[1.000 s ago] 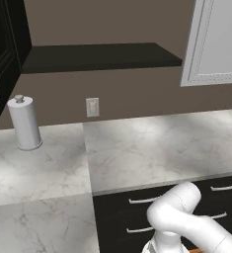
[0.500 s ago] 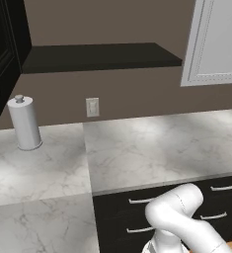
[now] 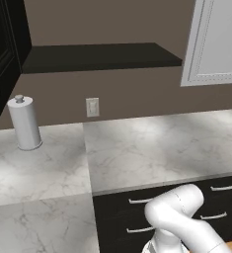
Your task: Take the pizza cutter from the drawer on the right and place it on the dining counter for cutting.
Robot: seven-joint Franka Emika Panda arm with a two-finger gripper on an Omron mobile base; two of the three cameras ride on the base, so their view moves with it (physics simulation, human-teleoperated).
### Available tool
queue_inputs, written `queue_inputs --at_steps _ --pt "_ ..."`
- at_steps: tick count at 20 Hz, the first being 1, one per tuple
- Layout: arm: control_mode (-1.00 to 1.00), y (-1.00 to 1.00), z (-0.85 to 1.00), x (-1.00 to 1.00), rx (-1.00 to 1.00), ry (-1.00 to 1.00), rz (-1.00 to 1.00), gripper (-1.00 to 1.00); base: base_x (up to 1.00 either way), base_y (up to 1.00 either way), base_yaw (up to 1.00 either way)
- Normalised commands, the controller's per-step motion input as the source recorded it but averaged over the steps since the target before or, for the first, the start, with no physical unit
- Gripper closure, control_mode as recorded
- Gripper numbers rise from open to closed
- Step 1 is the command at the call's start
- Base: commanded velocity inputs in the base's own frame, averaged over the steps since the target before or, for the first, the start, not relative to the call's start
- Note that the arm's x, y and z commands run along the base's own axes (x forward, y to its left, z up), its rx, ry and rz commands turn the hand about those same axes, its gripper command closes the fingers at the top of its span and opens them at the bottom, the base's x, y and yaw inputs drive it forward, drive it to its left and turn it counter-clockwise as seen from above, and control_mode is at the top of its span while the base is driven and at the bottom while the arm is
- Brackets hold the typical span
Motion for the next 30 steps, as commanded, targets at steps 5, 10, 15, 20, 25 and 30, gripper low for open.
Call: queue_inputs --at_steps 5,10,15,20,25,30 --pt "-1.00 0.00 -0.11 0.26 -0.01 0.00 -0.03 -1.00 0.00 0.00 0.00" --pt "-1.00 0.00 -0.28 0.21 0.00 -0.01 -0.02 -1.00 0.00 0.00 0.00" --pt "-1.00 0.00 -0.28 0.24 0.00 -0.03 -0.02 -1.00 0.00 0.00 0.00" --pt "-1.00 0.00 -0.27 0.26 0.00 -0.05 0.00 -1.00 0.00 0.00 0.00" --pt "-1.00 -0.05 -0.36 0.19 0.00 -0.05 0.00 -1.00 0.00 0.00 0.00" --pt "-1.00 -0.04 -0.21 0.06 0.00 -0.05 0.00 -1.00 0.00 0.00 0.00"
